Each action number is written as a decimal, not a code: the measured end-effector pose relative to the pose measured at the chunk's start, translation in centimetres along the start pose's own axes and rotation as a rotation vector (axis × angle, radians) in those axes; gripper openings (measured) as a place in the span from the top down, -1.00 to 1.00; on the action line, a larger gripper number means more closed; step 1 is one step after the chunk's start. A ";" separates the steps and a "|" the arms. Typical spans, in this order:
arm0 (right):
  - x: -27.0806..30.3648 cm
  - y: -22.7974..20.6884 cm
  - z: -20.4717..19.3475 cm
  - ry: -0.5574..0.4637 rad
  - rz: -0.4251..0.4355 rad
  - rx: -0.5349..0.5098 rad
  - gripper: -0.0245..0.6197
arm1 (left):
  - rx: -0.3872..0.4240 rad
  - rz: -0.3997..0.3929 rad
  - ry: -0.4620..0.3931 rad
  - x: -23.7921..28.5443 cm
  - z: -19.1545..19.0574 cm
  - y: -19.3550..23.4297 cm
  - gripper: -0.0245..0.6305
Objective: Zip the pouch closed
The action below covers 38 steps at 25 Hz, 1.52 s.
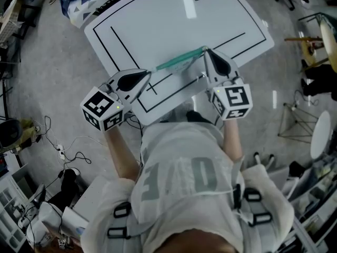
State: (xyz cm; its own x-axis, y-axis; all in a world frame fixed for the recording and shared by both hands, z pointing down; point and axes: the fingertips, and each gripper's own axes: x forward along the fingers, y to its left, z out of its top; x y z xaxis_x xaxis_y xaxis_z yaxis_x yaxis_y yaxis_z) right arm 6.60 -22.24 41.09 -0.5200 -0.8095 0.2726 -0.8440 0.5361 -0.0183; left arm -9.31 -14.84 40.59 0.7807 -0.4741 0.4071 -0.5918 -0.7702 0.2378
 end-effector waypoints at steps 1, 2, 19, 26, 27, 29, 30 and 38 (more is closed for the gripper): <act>0.2 -0.1 -0.3 0.011 -0.005 0.004 0.90 | -0.015 0.013 -0.008 0.3 -0.2 0.4 0.91; 0.5 -0.3 -0.6 0.020 -0.010 0.006 0.90 | -0.033 0.024 -0.015 0.6 -0.5 0.7 0.91; 4.2 0.9 1.0 -0.046 0.021 0.076 0.50 | -0.210 0.381 -0.247 2.2 0.4 6.6 0.38; 3.2 0.4 0.9 -0.055 -0.008 0.086 0.50 | -0.219 0.435 -0.314 2.0 1.4 6.3 0.38; 3.1 0.4 1.1 -0.062 -0.012 0.085 0.50 | -0.218 0.443 -0.329 1.9 1.7 6.3 0.38; 2.6 0.5 1.7 -0.082 -0.014 0.076 0.50 | -0.215 0.477 -0.381 1.3 2.7 6.1 0.39; 2.4 0.6 2.1 -0.094 -0.010 0.066 0.50 | -0.213 0.511 -0.425 0.7 3.4 6.1 0.39; 1.0 1.5 4.4 -0.187 -0.055 0.013 0.87 | -0.020 0.742 -0.544 -1.3 7.0 3.7 0.90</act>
State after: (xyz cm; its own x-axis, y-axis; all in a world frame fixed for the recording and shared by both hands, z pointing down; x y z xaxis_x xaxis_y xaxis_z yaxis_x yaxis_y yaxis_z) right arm 4.24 -23.29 37.14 -0.4872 -0.8686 0.0903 -0.8729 0.4874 -0.0209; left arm -11.17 -20.07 34.78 0.1830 -0.9831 -0.0087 -0.9782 -0.1830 0.0982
